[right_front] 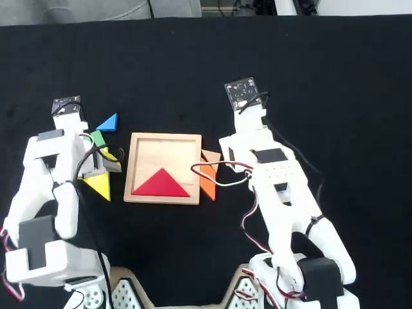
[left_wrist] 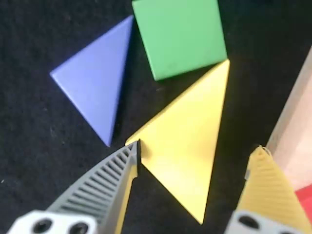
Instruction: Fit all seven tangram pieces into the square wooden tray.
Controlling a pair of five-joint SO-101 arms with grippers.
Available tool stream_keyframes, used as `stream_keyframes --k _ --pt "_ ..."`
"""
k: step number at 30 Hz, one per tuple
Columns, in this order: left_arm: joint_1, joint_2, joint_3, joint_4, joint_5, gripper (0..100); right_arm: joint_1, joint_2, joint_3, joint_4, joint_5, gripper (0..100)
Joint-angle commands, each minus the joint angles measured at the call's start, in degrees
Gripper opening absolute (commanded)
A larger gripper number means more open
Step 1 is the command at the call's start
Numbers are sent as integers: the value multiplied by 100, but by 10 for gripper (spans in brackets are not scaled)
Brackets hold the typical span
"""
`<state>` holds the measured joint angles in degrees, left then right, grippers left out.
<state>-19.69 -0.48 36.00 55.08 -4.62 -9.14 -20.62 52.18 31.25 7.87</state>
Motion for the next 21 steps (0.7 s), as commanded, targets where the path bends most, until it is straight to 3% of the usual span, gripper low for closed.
stream_keyframes --k 1,5,21 --pt "-207 193 -444 -35 -18 346 53 -4 -40 -123 53 18" --pt "-171 211 -426 -35 -369 346 53 -4 -40 -123 53 18" --pt "-435 246 -409 -26 -396 346 -97 4 -31 -114 53 18"
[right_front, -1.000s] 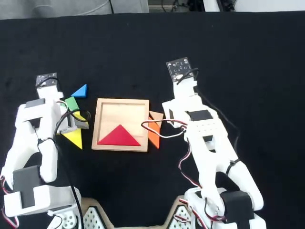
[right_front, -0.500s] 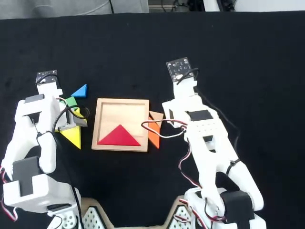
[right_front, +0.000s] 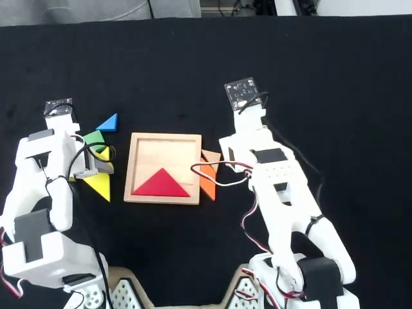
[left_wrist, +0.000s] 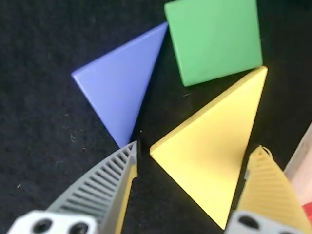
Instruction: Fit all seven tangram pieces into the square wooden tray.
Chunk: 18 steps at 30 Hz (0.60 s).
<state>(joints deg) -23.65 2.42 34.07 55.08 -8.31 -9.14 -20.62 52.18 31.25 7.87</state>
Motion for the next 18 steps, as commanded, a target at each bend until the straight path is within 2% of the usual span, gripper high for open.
stream_keyframes --k 1,7,15,18 --pt "-4 -35 -224 -26 -26 346 -105 4 -22 -114 53 18" --pt "418 -35 -215 -26 -18 346 -105 4 13 -123 62 18" --pt "409 -26 -136 -70 -70 346 -105 4 13 -123 62 18" --pt "409 -26 -180 -79 -396 346 -105 4 13 -123 62 18"
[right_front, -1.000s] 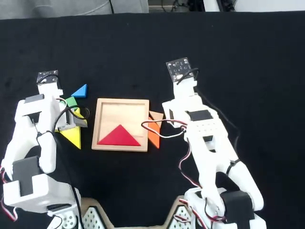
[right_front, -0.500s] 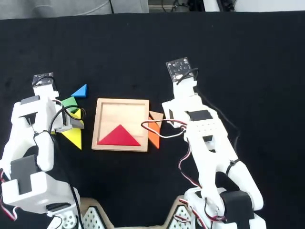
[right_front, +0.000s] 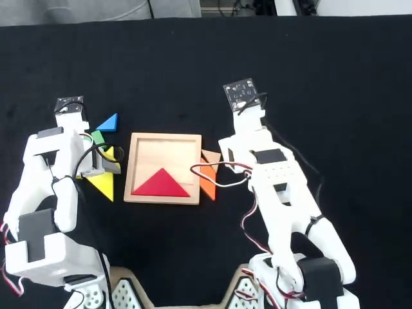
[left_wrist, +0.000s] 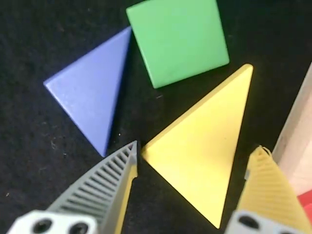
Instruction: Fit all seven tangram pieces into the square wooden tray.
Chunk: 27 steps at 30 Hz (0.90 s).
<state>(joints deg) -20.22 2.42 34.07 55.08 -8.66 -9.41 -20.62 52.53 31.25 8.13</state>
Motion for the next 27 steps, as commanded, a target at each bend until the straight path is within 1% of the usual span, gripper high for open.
stream_keyframes --k 1,4,6,8,13,19,21,27 --pt "66 -26 -180 -79 -466 345 -79 4 -13 -123 35 18" --pt "57 105 -242 -97 -651 345 -79 4 -13 -123 35 18" --pt "22 325 -347 -123 -765 327 -79 4 -13 -123 35 18" --pt "-13 536 -593 -53 -782 314 -79 4 -13 -123 35 18" --pt "-31 870 -1086 325 -782 316 -79 4 -13 -123 35 18" --pt "22 905 -1121 308 -835 315 -79 4 -13 -123 44 18" --pt "22 905 -1165 281 -844 315 -88 4 -13 -123 211 18" --pt "13 941 -1191 316 -1248 314 -88 4 -31 -123 273 18"
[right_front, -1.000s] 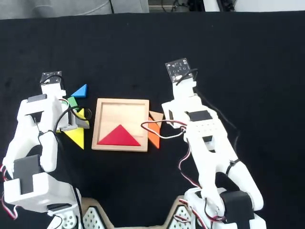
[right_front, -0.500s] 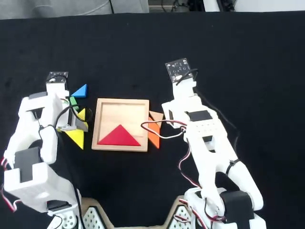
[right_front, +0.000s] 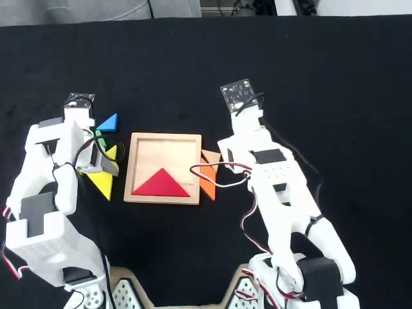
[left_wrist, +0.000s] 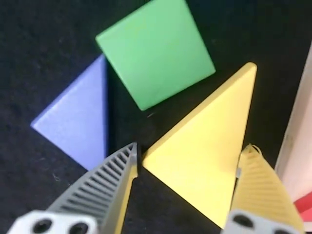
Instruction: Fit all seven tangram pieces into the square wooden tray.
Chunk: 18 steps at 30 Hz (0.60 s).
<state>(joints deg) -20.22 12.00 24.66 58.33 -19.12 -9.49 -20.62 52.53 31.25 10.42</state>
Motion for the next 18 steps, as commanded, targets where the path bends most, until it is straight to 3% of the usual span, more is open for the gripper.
stream_keyframes --k 1,5,13,18 --pt "4 -18 -251 -9 -237 314 -70 -4 -40 -123 35 18" --pt "22 -44 -251 18 -949 314 -62 -4 -40 -123 35 18" --pt "48 -53 -365 -18 -3921 314 -62 -4 4 -255 44 18" --pt "295 -53 -1112 466 -4791 316 -62 4 171 -580 70 18"
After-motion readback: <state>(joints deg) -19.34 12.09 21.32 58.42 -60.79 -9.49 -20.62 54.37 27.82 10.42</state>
